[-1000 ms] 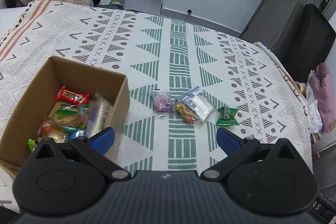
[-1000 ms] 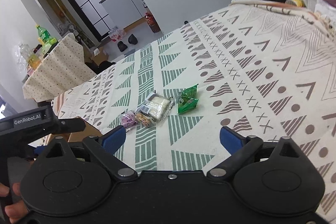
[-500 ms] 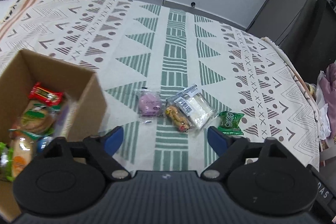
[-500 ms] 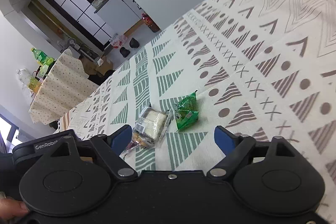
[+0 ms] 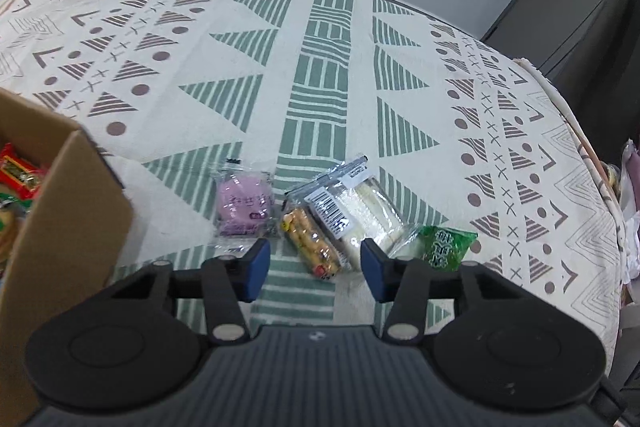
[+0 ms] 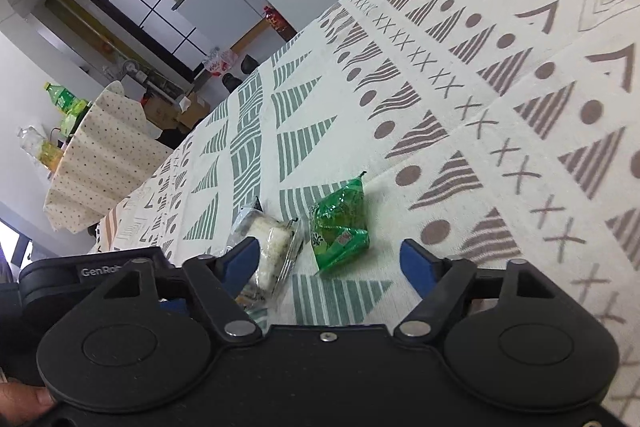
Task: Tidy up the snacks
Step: 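Grasp the clear peanut snack bag with the left gripper while the right grasps a green candy, then carry both snacks toward the cardboard box above its opening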
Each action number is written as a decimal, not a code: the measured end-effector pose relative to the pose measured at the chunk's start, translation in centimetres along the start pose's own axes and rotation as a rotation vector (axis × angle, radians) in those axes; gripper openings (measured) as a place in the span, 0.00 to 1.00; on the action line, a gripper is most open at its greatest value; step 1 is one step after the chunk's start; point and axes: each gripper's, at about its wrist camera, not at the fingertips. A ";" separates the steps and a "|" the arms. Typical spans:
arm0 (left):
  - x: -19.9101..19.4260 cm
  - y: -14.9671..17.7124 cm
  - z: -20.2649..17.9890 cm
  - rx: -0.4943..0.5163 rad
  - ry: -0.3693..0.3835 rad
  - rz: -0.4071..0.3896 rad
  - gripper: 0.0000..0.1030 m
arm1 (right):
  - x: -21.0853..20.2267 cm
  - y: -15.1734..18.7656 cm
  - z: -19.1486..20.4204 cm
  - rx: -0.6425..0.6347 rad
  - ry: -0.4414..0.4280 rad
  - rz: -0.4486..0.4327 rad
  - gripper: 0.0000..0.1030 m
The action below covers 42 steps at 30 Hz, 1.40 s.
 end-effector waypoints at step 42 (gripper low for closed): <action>-6.8 2.0 1.8 0.018 0.125 -0.034 0.14 | -7.6 0.9 6.4 -0.124 0.044 -0.054 0.27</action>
Point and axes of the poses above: each gripper's, at about its wrist camera, not at the fingertips, and x roughly the way its jaws point, z to its left, y to its underside, and after that the axes turned 14 degrees about -x, right-handed
